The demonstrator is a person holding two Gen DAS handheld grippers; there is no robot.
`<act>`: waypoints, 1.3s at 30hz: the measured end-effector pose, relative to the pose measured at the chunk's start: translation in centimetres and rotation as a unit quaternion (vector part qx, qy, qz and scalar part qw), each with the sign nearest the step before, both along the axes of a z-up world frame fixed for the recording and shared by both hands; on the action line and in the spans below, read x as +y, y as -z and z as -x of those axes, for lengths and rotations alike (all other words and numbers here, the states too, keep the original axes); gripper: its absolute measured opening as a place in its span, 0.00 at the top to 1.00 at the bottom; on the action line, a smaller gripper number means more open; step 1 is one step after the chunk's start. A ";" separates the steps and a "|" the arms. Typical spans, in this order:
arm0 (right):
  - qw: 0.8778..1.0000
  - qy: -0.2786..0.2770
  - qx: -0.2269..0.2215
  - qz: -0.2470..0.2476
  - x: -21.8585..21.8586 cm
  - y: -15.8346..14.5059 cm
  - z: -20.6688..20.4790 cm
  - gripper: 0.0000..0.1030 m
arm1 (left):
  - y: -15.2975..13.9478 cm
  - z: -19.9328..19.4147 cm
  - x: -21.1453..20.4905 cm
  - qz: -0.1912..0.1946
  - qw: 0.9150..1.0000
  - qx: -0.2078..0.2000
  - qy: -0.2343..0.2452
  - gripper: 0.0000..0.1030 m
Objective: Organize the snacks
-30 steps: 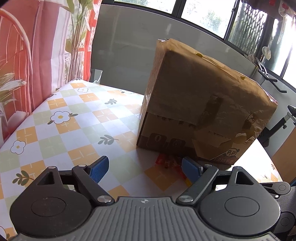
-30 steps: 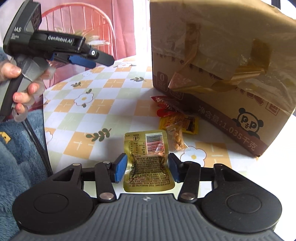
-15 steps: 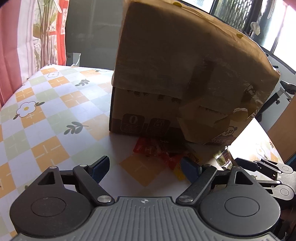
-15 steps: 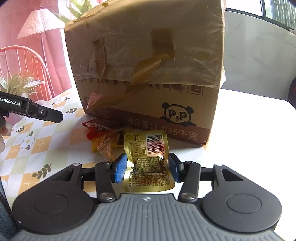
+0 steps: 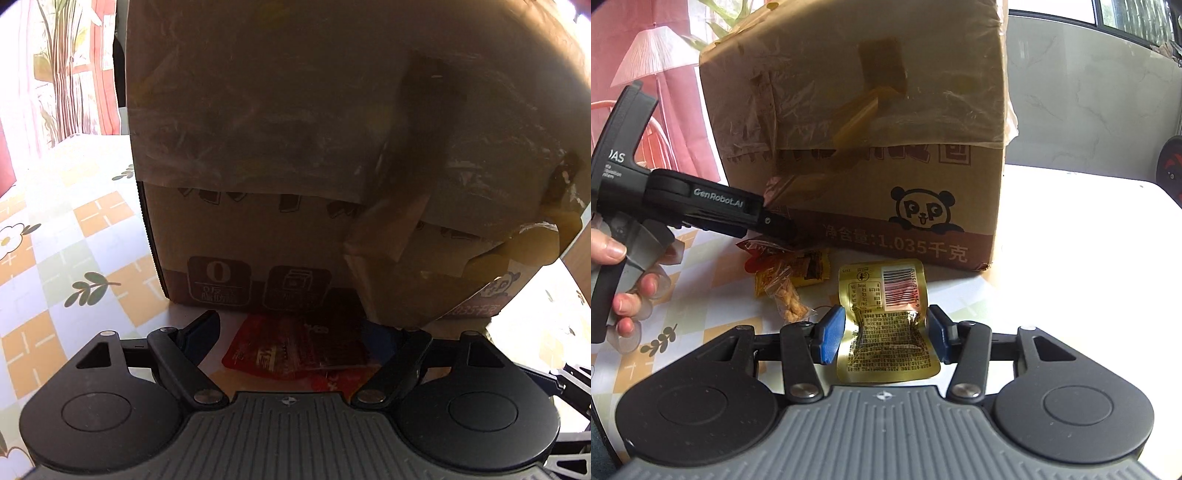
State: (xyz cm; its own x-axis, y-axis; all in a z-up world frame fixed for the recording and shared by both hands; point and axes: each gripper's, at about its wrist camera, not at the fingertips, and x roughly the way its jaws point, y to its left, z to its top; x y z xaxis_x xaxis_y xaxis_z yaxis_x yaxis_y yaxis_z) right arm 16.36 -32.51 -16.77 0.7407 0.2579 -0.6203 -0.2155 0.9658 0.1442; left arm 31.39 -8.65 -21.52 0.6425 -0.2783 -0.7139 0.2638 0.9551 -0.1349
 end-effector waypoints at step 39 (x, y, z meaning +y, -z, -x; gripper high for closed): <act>1.000 -0.004 0.002 -0.013 -0.6 0.0 0.1 0.51 | -0.1 5.5 6.9 -0.005 0.999 -0.039 -0.001 0.44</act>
